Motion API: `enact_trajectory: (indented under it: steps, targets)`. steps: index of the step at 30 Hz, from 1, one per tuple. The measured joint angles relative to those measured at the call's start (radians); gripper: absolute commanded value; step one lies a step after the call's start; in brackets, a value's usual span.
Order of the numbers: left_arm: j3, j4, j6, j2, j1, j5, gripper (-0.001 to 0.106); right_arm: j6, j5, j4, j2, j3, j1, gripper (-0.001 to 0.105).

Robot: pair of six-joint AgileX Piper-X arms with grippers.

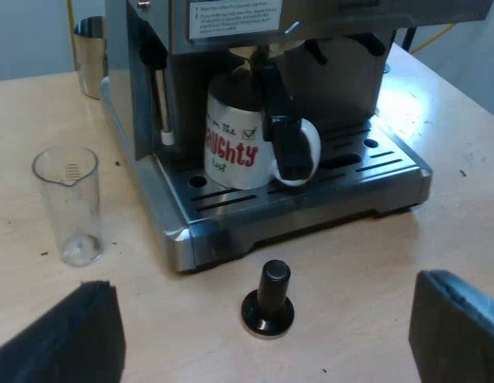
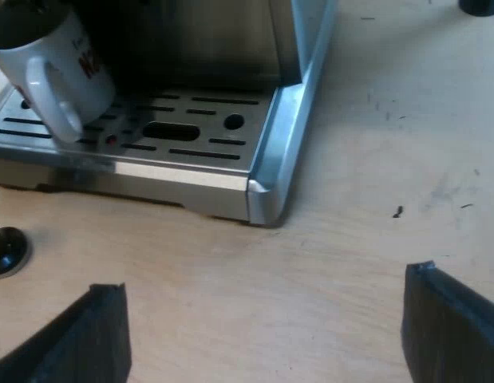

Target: Remove mug from coffee machine

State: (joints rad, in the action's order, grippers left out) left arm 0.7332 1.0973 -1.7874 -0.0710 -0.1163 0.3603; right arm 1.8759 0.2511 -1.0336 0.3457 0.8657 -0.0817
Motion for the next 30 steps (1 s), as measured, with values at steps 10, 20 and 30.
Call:
enact_trajectory:
  steps: [10, 20, 30]
  targets:
    - [0.093, -0.007, 0.040, -0.153, 0.000, 0.013, 0.079, 0.040, -0.010, 0.011, 0.082, 0.037, -0.163, 0.071]
    - [0.093, -0.086, 0.044, -0.226, -0.059, 0.033, 0.079, 0.040, -0.032, 0.127, 0.190, 0.037, -0.326, 0.071]
    - [0.091, -0.123, 0.081, -0.295, -0.185, 0.020, 0.079, 0.025, -0.122, 0.245, 0.314, 0.037, -0.515, 0.071]
